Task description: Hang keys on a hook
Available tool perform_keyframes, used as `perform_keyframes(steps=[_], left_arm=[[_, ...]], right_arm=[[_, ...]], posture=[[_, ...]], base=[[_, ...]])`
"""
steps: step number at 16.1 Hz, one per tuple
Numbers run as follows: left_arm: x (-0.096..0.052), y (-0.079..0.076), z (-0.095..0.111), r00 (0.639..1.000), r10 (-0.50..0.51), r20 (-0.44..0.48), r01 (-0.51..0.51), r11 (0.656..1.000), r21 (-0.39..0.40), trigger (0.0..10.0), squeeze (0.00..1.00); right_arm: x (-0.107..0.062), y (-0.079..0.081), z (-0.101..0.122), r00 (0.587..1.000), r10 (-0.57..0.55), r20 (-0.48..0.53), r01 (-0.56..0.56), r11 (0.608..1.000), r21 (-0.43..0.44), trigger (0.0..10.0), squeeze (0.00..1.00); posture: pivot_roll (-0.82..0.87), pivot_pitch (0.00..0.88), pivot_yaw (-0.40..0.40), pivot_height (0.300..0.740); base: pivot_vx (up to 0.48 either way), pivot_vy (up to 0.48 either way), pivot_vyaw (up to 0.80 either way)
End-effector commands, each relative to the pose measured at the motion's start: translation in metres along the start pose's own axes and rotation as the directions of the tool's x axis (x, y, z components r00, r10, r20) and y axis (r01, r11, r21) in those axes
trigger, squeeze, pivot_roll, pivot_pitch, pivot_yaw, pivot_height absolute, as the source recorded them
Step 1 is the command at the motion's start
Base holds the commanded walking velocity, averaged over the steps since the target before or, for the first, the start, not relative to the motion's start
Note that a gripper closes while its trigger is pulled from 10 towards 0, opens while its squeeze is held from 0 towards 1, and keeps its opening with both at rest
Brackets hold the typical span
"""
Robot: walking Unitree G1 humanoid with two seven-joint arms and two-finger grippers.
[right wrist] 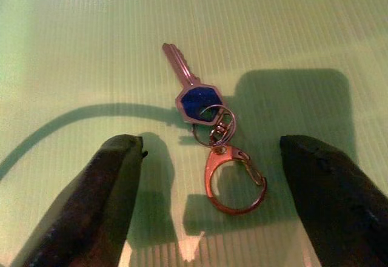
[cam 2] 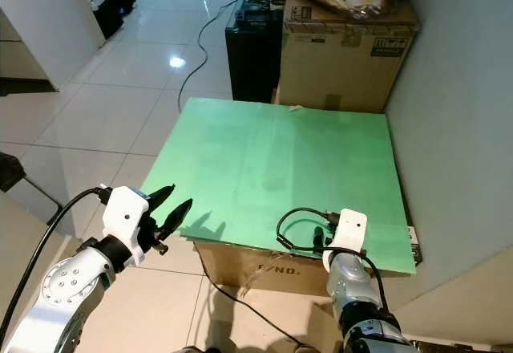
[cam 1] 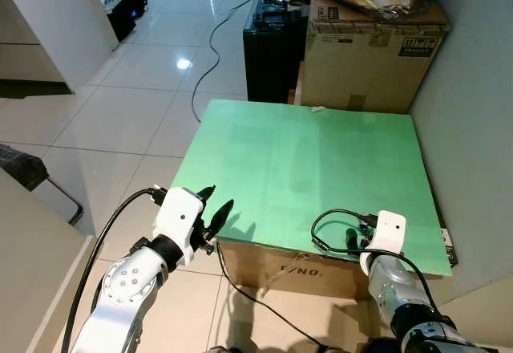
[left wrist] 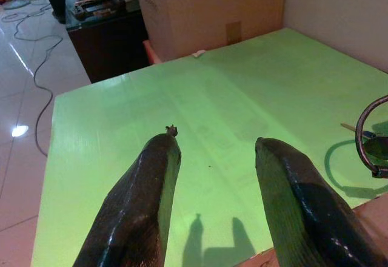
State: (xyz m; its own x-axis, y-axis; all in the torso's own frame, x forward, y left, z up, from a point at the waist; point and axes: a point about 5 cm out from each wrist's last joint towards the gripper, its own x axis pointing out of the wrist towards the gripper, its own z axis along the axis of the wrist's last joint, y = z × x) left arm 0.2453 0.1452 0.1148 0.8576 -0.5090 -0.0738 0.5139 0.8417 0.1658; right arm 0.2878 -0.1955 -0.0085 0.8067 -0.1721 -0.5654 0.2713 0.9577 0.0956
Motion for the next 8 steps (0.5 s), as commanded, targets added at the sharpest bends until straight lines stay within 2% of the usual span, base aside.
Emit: perform_keyframes(steps=[1,3,5,8], left_arm=[[0.001,-0.001,0.002,1.0,-0.007,-0.002,0.007,1.0,0.001,10.0,0.0],[0.001,-0.002,0.002,1.0,-0.006,-0.002,0.006,1.0,-0.009,10.0,0.0],[0.002,-0.002,0.002,1.0,-0.006,-0.003,0.006,1.0,-0.013,10.0,0.0],[0.003,-0.004,0.002,1.0,-0.007,-0.003,0.007,1.0,-0.02,10.0,0.0]], right_arm=[[-0.004,0.0,-0.021,0.996,0.0,-0.092,-0.004,0.999,-0.04,0.0,0.0],[-0.005,0.0,-0.026,0.995,-0.02,-0.098,0.004,0.987,-0.161,0.0,0.0],[-0.007,0.001,-0.031,0.994,-0.018,-0.11,-0.003,0.982,-0.188,0.0,0.0],[-0.009,-0.001,-0.038,0.989,-0.032,-0.144,0.006,0.984,-0.177,0.0,0.0]], posture=[[-0.02,0.159,0.109,0.74],[-0.02,0.159,0.107,0.74],[-0.02,0.16,0.105,0.74],[-0.03,0.161,0.102,0.74]], base=[[0.0,0.0,0.0],[0.0,0.0,0.0],[0.0,0.0,0.0],[0.0,0.0,0.0]])
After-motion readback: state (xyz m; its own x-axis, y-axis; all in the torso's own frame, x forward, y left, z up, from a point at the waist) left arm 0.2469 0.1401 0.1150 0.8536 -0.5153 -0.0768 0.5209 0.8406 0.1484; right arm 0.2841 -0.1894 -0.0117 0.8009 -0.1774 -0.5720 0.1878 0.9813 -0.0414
